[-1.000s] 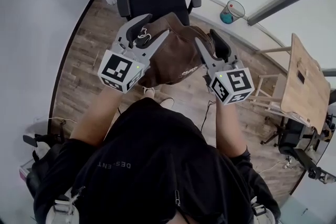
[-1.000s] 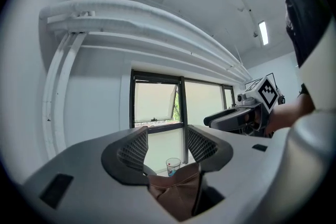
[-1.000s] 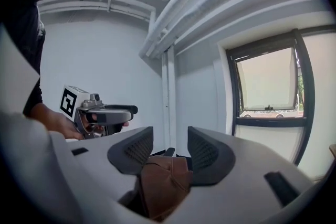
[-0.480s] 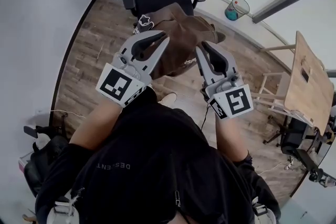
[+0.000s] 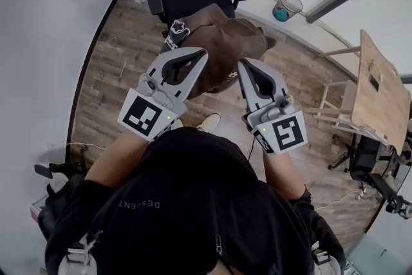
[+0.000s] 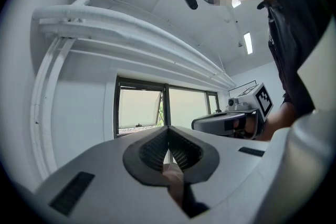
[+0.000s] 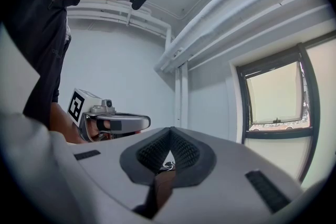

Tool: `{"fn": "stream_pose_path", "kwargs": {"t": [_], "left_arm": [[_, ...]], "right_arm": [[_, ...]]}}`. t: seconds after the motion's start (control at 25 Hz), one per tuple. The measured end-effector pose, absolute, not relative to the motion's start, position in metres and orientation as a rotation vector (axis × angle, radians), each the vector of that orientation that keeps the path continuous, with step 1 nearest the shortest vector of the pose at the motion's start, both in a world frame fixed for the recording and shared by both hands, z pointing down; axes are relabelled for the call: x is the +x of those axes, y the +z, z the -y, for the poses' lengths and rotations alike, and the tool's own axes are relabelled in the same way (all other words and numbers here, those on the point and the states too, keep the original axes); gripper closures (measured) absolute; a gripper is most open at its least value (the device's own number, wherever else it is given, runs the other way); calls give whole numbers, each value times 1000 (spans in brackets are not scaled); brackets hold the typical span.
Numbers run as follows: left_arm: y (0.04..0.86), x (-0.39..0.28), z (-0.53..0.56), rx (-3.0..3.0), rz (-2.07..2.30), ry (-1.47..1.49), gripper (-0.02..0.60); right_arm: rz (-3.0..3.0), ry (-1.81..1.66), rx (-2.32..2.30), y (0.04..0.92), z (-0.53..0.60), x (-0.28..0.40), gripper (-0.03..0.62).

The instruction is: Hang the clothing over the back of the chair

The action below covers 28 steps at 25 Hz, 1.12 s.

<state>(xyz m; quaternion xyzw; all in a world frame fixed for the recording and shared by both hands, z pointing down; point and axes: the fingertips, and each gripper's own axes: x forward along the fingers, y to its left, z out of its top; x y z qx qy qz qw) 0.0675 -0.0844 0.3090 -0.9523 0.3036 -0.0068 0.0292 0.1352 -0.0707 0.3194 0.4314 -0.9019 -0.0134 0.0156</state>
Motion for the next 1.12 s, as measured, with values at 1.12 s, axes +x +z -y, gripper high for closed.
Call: {"fn": "stream_pose_path", "kwargs": {"t": [1.12], "left_arm": [[315, 46, 50, -3002, -756, -2, 561]], "right_arm": [[2675, -13, 1597, 320, 34, 115, 589]]}}
